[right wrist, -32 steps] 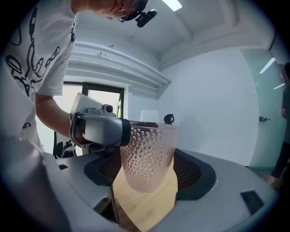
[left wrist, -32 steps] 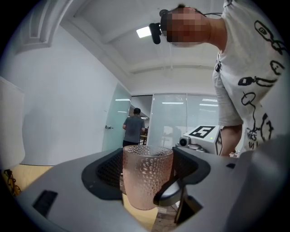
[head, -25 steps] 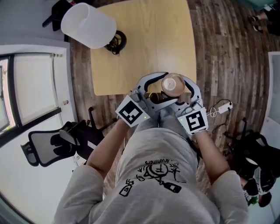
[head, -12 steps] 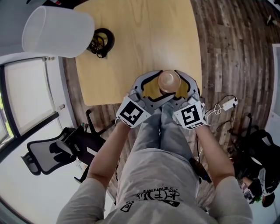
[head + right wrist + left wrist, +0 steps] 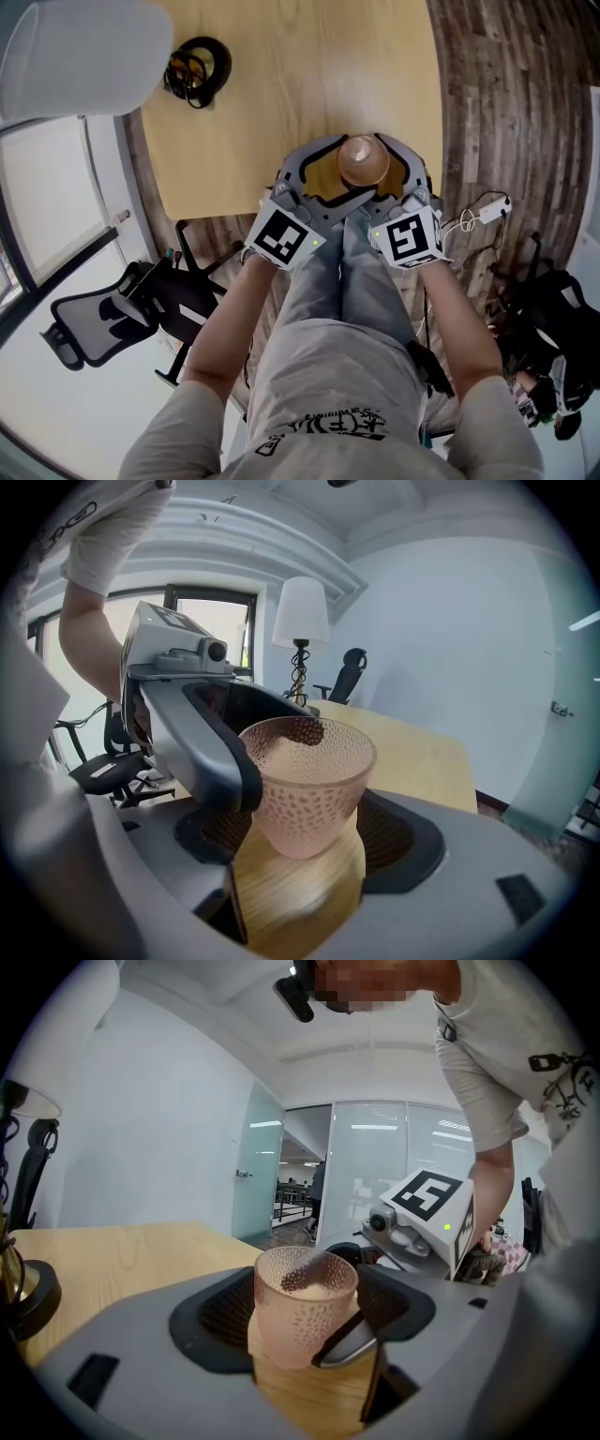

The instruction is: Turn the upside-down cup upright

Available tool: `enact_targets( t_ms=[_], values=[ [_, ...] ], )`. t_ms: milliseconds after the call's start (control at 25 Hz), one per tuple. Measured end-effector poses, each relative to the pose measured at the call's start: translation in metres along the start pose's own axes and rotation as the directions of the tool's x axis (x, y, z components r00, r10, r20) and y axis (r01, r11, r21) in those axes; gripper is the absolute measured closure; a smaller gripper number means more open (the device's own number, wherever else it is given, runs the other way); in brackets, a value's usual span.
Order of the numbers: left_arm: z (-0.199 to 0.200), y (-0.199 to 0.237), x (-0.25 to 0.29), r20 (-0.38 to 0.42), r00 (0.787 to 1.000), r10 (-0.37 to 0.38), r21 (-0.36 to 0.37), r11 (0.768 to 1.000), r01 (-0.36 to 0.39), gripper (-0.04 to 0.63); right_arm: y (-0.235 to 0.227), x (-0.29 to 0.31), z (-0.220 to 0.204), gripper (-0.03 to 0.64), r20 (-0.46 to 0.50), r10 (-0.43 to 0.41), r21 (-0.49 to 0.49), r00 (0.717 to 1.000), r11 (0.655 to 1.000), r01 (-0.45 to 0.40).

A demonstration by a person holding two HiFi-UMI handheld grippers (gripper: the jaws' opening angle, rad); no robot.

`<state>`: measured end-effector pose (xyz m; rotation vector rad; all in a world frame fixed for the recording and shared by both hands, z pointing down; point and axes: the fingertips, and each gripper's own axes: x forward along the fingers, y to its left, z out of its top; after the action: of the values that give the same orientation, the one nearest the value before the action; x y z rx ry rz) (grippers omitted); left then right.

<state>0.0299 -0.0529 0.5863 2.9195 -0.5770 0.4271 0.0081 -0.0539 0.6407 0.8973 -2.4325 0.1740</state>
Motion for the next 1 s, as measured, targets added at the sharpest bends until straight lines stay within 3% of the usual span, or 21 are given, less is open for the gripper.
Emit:
enact_targets(
  t_ms=[400,760,920,1000],
  values=[
    [-0.004,0.001,0.0,0.022,1.0,-0.007,-0.01,1.0,0.007,0.252,0.001,0.003,-0.002,0.279,-0.001,-0.018,-0.016,1.0,1.0,0.018],
    [0.01,0.006,-0.018,0.088,0.995,0.035,-0.021,0.999,-0.034,0.202,-0.001,-0.016,0.014,0.244,0.078,-0.038,0.014,0.996,0.999,0.037],
    [0.046,0.007,-0.047,0.163,0.977,0.134,-0.159,0.981,-0.108,0.204,0.002,-0.041,0.035,0.244,0.091,-0.057,0.026,0.994,0.998,0.055],
    [0.067,0.003,-0.06,0.182,0.972,0.148,-0.19,0.975,-0.113,0.204,0.002,-0.059,0.056,0.244,0.126,-0.057,0.048,0.99,0.998,0.052]
  ],
)
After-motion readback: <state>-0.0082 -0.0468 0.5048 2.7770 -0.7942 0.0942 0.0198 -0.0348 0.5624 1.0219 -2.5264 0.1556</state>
